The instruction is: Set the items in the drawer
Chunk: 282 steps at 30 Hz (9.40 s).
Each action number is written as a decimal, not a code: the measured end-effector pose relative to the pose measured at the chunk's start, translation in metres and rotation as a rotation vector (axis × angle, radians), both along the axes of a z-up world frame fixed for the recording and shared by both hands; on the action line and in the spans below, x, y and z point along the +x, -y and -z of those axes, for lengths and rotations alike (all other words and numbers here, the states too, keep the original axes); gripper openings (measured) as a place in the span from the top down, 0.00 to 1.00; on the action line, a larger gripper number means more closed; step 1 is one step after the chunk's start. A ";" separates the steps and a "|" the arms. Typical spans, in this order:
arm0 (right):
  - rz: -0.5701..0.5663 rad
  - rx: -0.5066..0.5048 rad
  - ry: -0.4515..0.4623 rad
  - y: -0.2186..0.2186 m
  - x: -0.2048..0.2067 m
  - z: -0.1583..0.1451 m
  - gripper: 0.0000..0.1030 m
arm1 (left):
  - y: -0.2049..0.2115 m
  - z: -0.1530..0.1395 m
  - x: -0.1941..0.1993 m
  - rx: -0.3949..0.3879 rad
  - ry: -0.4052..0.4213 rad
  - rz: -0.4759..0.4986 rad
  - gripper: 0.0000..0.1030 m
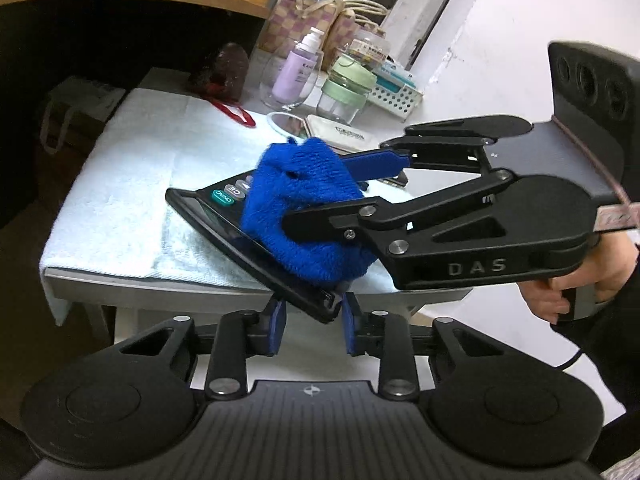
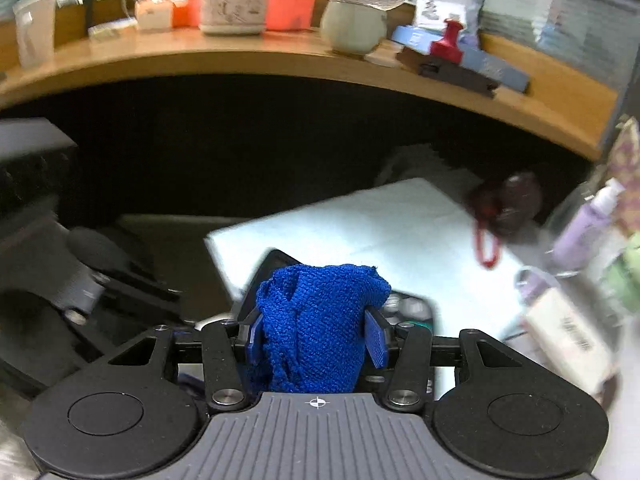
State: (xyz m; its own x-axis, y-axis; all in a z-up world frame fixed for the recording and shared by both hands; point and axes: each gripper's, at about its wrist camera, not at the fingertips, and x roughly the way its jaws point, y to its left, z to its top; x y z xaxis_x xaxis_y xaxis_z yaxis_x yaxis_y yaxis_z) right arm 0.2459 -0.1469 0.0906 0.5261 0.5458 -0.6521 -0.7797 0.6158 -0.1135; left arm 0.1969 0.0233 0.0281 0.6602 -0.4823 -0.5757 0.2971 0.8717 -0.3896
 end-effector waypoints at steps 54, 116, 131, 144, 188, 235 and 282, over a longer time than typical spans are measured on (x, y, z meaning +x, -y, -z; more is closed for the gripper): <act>0.152 0.069 0.082 -0.025 0.032 0.014 0.49 | -0.003 -0.009 -0.002 0.006 -0.016 -0.011 0.68; 0.024 0.061 -0.032 0.001 0.005 0.008 0.50 | -0.023 -0.018 0.002 -0.013 -0.025 -0.169 0.71; 0.116 -0.016 -0.007 0.042 0.003 0.012 0.50 | -0.023 -0.018 0.003 0.002 -0.020 -0.158 0.71; 0.191 0.023 -0.008 0.041 0.036 0.018 0.49 | -0.021 -0.018 0.001 0.024 -0.001 -0.140 0.70; -0.012 0.087 -0.059 0.002 0.009 0.007 0.49 | -0.018 -0.018 0.003 0.039 0.001 -0.147 0.70; 0.157 0.063 -0.031 0.011 0.065 0.016 0.49 | -0.021 -0.016 0.006 0.052 0.013 -0.089 0.68; -0.035 0.073 -0.069 -0.016 0.011 0.005 0.49 | -0.015 -0.011 0.010 0.031 -0.017 -0.087 0.61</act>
